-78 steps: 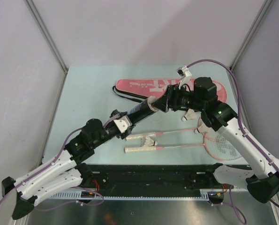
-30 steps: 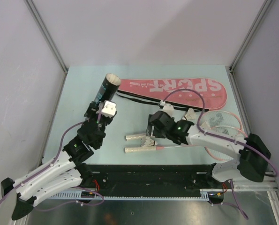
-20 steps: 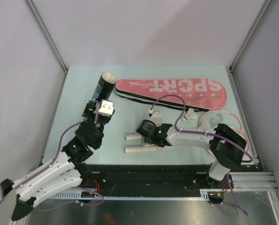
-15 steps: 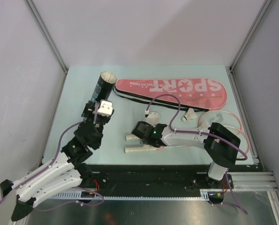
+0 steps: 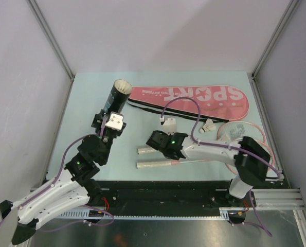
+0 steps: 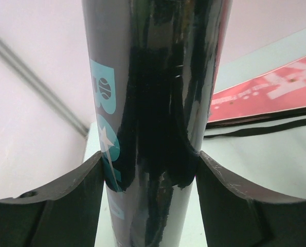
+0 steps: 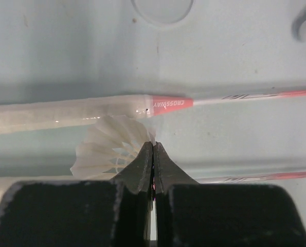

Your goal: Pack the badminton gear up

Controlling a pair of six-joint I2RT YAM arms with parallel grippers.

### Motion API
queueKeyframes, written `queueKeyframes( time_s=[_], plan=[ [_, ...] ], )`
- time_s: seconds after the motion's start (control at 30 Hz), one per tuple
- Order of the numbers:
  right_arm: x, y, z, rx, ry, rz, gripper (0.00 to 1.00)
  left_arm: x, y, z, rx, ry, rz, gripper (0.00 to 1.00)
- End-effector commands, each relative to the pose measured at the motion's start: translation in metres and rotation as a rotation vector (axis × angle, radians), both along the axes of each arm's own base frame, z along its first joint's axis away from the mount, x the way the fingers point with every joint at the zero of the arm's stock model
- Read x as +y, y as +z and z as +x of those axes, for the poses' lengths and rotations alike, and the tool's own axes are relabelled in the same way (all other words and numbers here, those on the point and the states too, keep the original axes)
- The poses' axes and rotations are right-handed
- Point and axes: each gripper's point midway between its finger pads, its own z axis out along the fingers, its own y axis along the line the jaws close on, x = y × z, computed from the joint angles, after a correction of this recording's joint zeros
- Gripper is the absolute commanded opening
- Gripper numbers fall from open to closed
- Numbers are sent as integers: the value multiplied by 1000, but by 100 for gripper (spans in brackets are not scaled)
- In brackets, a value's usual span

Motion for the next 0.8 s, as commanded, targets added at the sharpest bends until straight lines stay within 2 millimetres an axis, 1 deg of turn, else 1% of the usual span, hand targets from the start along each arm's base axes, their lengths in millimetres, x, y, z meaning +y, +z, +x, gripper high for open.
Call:
queueKeyframes(
  time_s=[0.0,0.03,0.07,0.1,0.13,0.2,0.23,0.3,0.33,0.37,0.4,0.43,0.47,0.5,0.53,0.57,0.6,0.7,0.77],
  plan=[
    [-19,91,27,-166,-16,129,0,-36,18,-8,-63,-222,-53,18],
    [-18,104,26,-156,13,187,0,-52,16,-11,-61,-311,-43,18],
    [-20,114,28,-160,36,224,0,-58,14,-13,-55,-348,-41,18],
    [-19,130,33,-186,73,277,0,-66,10,-15,-38,-390,-29,18],
    [-25,161,32,-193,117,413,0,-78,10,-20,-33,-456,-23,18],
    [-31,194,34,-234,179,562,0,-90,2,-23,-3,-518,-7,18],
    [-45,224,31,-264,222,671,0,-94,1,-24,5,-542,-4,18],
    [-56,259,27,-344,270,764,0,-105,-6,-28,34,-600,13,18],
    [-67,273,27,-372,288,806,0,-108,-7,-29,40,-614,16,18],
    [-76,294,18,-427,317,849,0,-112,-8,-31,46,-638,19,18],
    [-79,311,17,-474,342,889,0,-115,-10,-33,52,-657,22,18],
    [-74,322,6,-458,406,954,0,-118,-11,-35,56,-677,25,18],
    [-80,330,9,-471,407,984,0,-125,-13,-41,61,-728,30,18],
    [-72,340,0,-462,491,1035,0,-126,-15,-41,65,-738,32,18],
    [-69,344,-2,-449,511,1066,0,-132,-16,-46,69,-778,34,18],
    [-64,344,-1,-421,525,1094,0,-135,-18,-49,76,-799,35,18],
    [-58,348,-7,-411,573,1113,0,-138,-19,-51,81,-816,36,18],
    [-46,349,-15,-387,629,1128,0,-138,-23,-50,93,-816,45,19],
    [-42,352,-21,-391,656,1134,0,-140,-25,-50,102,-822,48,18]
  ],
)
